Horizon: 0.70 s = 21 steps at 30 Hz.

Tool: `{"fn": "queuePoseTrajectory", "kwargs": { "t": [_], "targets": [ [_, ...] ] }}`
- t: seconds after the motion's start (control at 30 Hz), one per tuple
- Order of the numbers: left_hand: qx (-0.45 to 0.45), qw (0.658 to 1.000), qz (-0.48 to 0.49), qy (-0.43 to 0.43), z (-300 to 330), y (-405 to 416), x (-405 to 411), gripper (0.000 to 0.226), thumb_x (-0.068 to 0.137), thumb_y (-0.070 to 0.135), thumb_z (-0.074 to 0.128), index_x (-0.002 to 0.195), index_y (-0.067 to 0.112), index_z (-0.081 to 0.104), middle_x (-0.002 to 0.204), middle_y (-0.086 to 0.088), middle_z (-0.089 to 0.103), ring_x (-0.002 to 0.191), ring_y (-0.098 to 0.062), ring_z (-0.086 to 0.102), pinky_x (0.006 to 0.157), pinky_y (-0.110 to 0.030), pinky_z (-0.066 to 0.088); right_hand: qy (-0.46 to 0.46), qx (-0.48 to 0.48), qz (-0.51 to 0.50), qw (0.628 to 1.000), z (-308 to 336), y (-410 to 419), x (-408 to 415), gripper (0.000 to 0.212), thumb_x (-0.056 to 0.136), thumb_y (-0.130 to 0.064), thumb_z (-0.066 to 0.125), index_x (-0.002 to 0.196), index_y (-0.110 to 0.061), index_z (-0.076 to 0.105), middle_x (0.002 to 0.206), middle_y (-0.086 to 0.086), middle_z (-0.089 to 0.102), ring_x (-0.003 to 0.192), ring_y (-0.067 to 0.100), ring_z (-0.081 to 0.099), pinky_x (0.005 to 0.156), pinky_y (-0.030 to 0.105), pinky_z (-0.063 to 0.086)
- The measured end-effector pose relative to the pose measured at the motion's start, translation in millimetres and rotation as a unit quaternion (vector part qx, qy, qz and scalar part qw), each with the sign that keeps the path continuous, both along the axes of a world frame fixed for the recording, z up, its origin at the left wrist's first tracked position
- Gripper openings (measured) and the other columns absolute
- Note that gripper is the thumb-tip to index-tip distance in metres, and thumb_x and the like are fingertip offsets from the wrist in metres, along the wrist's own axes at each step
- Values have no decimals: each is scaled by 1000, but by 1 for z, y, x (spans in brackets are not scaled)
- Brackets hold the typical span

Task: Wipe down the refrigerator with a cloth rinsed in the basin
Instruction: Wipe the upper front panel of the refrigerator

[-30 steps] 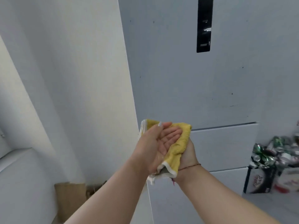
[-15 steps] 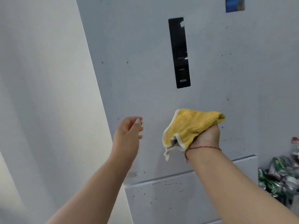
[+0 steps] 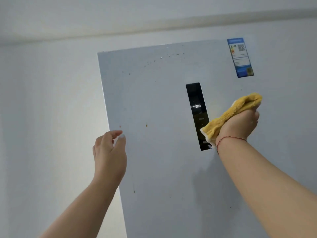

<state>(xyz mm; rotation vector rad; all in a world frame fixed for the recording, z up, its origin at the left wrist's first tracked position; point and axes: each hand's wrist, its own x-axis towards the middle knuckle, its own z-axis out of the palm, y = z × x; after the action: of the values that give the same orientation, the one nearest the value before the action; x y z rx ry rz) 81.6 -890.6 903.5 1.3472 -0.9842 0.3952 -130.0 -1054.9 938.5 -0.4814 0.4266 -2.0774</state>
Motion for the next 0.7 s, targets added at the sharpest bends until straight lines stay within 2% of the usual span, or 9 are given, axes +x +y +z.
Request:
{"fn": "queuePoseTrajectory", "kwargs": {
  "t": [0.1, 0.2, 0.27, 0.3, 0.37, 0.43, 0.53, 0.63, 0.7],
  "targets": [
    [-27, 999, 27, 13, 25, -6, 10, 26, 95, 34, 43, 119, 27, 50, 116, 9, 43, 121, -19, 39, 106, -47, 35, 10, -17, -124, 992, 38, -16, 2, 55, 93, -55, 31, 111, -10, 57, 108, 2, 56, 102, 21, 55, 91, 37, 46],
    [-49, 998, 38, 27, 45, -11, 19, 36, 94, 37, 42, 127, 23, 47, 121, 7, 44, 124, -21, 38, 106, -48, 35, 54, -66, -218, 972, 85, -28, 3, 48, 98, -45, 32, 116, -5, 53, 115, 4, 54, 111, 21, 50, 98, 33, 39],
    [-45, 998, 42, 29, 59, -16, 23, 48, 89, 43, 39, 127, 16, 49, 123, -5, 51, 124, -33, 41, 105, -56, 35, 129, -75, -271, 951, 115, -38, 1, 49, 98, -46, 29, 119, -8, 51, 124, 6, 54, 116, 22, 49, 99, 31, 37],
    [-44, 998, 49, 20, 65, -19, 25, 58, 84, 46, 36, 126, 8, 49, 125, -19, 50, 124, -44, 39, 104, -62, 33, 186, -64, -289, 937, 129, -43, 1, 50, 98, -47, 27, 122, -10, 50, 128, 6, 53, 119, 22, 47, 100, 31, 36],
    [-44, 998, 50, 12, 74, -25, 28, 70, 79, 50, 31, 122, -5, 37, 131, -32, 38, 125, -53, 32, 101, -67, 25, 326, -38, -296, 897, 148, -53, 9, 55, 99, -51, 20, 132, -14, 45, 141, 5, 45, 131, 22, 38, 109, 37, 26],
    [-38, 998, 36, 21, 80, -29, 33, 71, 78, 56, 28, 116, -3, 41, 129, -28, 44, 124, -52, 35, 99, -66, 30, 459, -23, -283, 842, 153, -56, 25, 63, 98, -53, 13, 145, -15, 31, 155, 5, 25, 143, 22, 19, 116, 44, 10],
    [-43, 999, 15, 9, 86, -30, 34, 65, 78, 60, 22, 97, 5, 52, 106, -13, 61, 108, -35, 53, 92, -52, 44, 572, -33, -301, 762, 153, -51, 56, 69, 97, -55, 8, 152, -14, 3, 160, 5, 0, 147, 24, -4, 117, 49, -4],
    [-52, 998, -6, 22, 86, -30, 36, 49, 87, 56, 24, 90, 17, 54, 101, 2, 59, 107, -23, 51, 96, -49, 42, 622, -57, -338, 704, 159, -34, 82, 72, 95, -57, 6, 152, -13, -5, 160, 7, -6, 147, 27, -7, 116, 52, -5],
    [-57, 998, -18, 37, 86, -28, 39, 36, 96, 50, 26, 78, 29, 48, 93, 14, 52, 102, -16, 48, 89, -40, 41, 642, -87, -348, 678, 165, -20, 100, 73, 95, -57, 7, 152, -14, -6, 160, 7, -8, 146, 27, -8, 116, 52, -6]
  ]
}}
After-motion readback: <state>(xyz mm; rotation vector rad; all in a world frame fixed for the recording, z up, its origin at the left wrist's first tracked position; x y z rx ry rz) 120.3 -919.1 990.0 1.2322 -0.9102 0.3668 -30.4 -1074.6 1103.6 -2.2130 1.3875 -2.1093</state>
